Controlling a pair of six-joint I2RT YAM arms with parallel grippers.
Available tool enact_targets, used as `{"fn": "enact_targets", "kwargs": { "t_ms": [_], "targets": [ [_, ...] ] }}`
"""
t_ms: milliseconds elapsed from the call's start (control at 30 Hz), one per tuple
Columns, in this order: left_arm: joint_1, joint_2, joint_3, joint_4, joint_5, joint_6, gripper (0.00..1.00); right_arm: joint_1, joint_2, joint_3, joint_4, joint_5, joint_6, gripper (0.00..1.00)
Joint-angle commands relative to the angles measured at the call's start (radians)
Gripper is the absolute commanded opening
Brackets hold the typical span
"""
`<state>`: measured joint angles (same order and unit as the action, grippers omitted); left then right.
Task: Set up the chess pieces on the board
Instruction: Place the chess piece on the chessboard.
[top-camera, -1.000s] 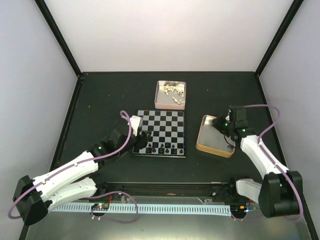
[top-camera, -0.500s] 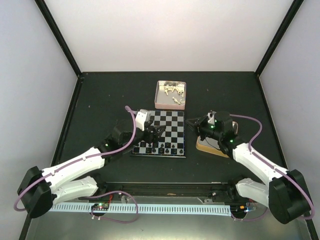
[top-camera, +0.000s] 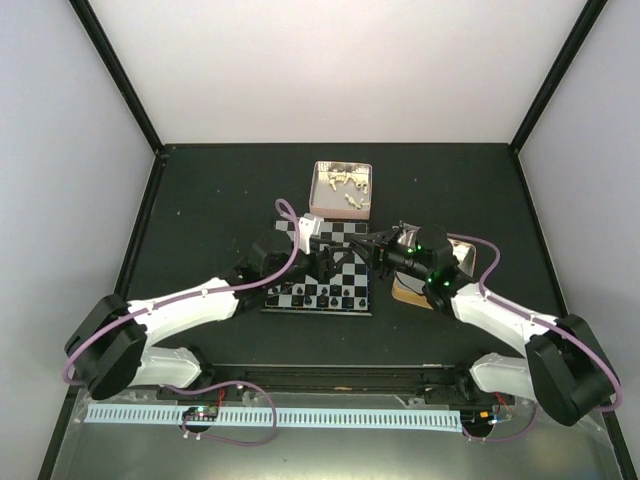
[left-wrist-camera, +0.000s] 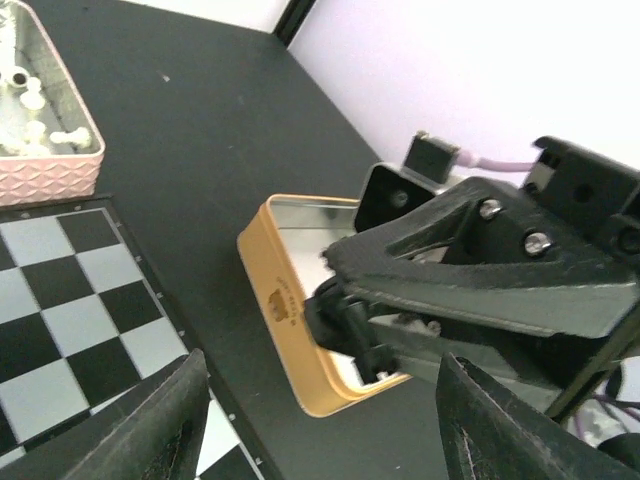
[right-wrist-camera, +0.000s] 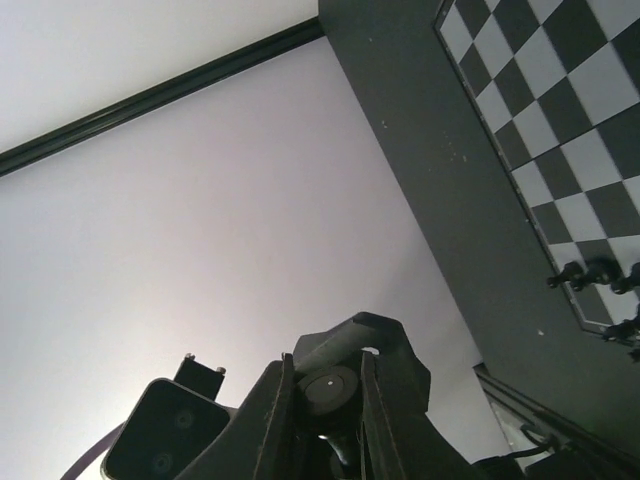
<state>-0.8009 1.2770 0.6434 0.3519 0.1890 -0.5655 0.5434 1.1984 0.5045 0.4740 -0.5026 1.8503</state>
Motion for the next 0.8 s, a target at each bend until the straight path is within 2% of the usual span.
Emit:
{"fn": "enact_targets", "kwargs": {
  "t_ms": [0, 167, 400, 533, 667, 733, 767],
  "targets": [
    [-0.002, -0.002, 0.029, 0.119, 0.057, -0.056, 0.63, 0.016, 0.018, 0.035, 0.072, -0.02, 0.041, 0.12],
    [-0.001, 0.037, 0.04, 0.106, 0.06, -0.048, 0.56, 0.019, 0.032, 0.042, 0.092, -0.038, 0.043, 0.13],
    [0.001, 0.065, 0.059, 0.099, 0.086, -0.047, 0.25, 0.024, 0.036, 0.055, 0.1, -0.076, 0.034, 0.13],
    [0.002, 0.047, 0.057, 0.092, 0.064, -0.035, 0.14, 0.026, 0.033, 0.061, 0.085, -0.093, 0.016, 0.13],
    [0.005, 0.022, 0.075, 0.02, 0.037, 0.005, 0.06, 0.026, 0.025, 0.088, -0.005, -0.1, -0.071, 0.22],
    [0.01, 0.01, 0.086, -0.046, 0.024, 0.023, 0.03, 0.026, 0.023, 0.108, -0.063, -0.101, -0.139, 0.32],
    [0.012, -0.013, 0.091, -0.088, 0.015, 0.031, 0.02, 0.024, 0.022, 0.119, -0.099, -0.099, -0.185, 0.4]
  ]
}}
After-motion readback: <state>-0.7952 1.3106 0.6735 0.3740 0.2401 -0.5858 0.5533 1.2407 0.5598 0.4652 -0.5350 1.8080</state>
